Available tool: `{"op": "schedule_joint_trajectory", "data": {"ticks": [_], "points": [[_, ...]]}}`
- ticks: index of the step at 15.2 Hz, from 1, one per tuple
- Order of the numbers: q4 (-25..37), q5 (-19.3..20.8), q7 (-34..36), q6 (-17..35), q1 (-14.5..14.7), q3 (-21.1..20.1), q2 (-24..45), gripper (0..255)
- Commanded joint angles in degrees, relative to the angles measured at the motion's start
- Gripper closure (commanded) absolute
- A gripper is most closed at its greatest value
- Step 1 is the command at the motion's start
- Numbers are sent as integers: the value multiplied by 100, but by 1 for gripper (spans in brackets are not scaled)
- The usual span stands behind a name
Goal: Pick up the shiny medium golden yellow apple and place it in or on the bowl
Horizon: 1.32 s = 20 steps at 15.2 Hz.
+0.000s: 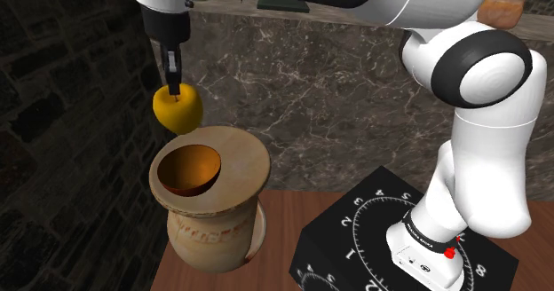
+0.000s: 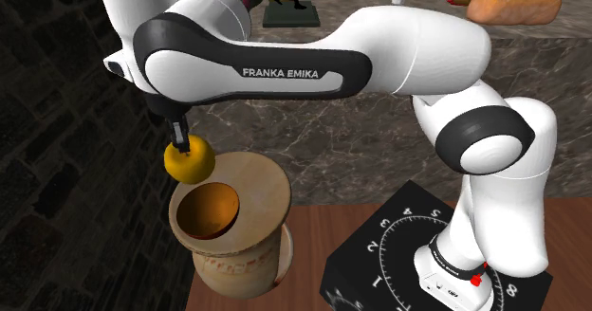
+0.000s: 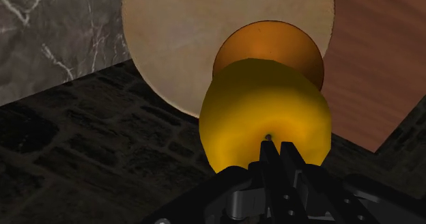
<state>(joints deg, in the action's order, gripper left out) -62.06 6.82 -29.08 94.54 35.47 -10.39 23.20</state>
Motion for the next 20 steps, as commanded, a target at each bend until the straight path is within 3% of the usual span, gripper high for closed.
{"op": "schedule_joint_trajectory", "data": {"ticks": [1,20], "points": [[-304,-17,6,211,-28,-1,-98,255],[-2257,-39,86,1879,-138,15,-382,255]]}}
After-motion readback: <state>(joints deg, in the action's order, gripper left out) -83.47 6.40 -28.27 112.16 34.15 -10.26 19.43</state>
